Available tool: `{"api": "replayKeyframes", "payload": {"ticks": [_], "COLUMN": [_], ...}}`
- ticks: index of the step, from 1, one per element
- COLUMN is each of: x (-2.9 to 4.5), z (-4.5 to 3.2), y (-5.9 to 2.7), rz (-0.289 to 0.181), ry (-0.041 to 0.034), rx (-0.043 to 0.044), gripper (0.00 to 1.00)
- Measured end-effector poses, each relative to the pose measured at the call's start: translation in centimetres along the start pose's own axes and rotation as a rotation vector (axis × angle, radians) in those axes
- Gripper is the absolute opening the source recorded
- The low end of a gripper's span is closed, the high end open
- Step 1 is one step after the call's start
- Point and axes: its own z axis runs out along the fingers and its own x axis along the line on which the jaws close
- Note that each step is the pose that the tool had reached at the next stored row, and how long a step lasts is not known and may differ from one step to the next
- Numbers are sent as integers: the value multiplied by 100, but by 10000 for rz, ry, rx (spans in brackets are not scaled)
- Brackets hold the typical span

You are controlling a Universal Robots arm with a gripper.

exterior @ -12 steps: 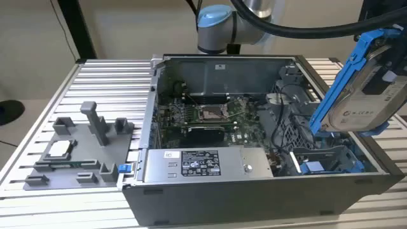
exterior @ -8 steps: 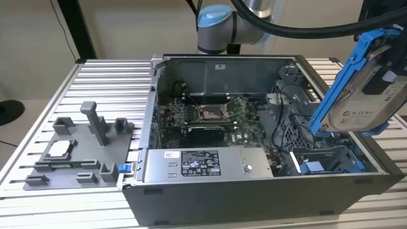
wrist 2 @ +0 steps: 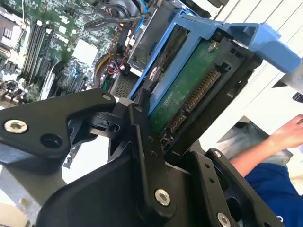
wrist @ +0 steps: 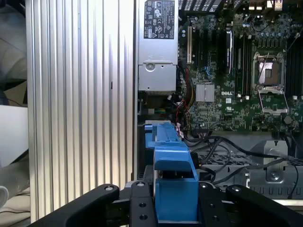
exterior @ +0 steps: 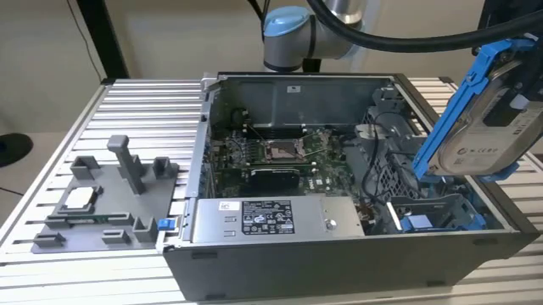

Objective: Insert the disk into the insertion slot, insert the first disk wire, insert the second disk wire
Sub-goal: 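Insert the disk into the insertion slot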

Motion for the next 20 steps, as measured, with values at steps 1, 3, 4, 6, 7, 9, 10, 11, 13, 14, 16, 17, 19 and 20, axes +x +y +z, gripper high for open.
{"api": "replayKeyframes", "payload": {"ticks": [1, 3, 4, 6, 7, 9, 10, 11, 13, 14, 16, 17, 19, 20], "x": [0, 0, 0, 0, 0, 0, 0, 0, 0, 0, 0, 0, 0, 0], "z": [6, 26, 40, 68, 81, 107, 117, 124, 130, 131, 136, 136, 136, 136], "y": [0, -1, -2, -3, -4, -7, -8, -9, -10, -10, -10, -10, -10, -10], "rz": [-1, 0, -1, 0, 1, 0, 0, 0, 0, 0, 0, 0, 0, 0], "ry": [0, -2, -3, -5, -5, -5, -5, -4, -5, -3, -5, -5, -4, -4], "rx": [0, 0, 0, 0, 0, 0, 0, 0, 0, 0, 0, 0, 0, 0], "gripper": [0, 0, 0, 0, 0, 0, 0, 0, 0, 0, 0, 0, 0, 0]}}
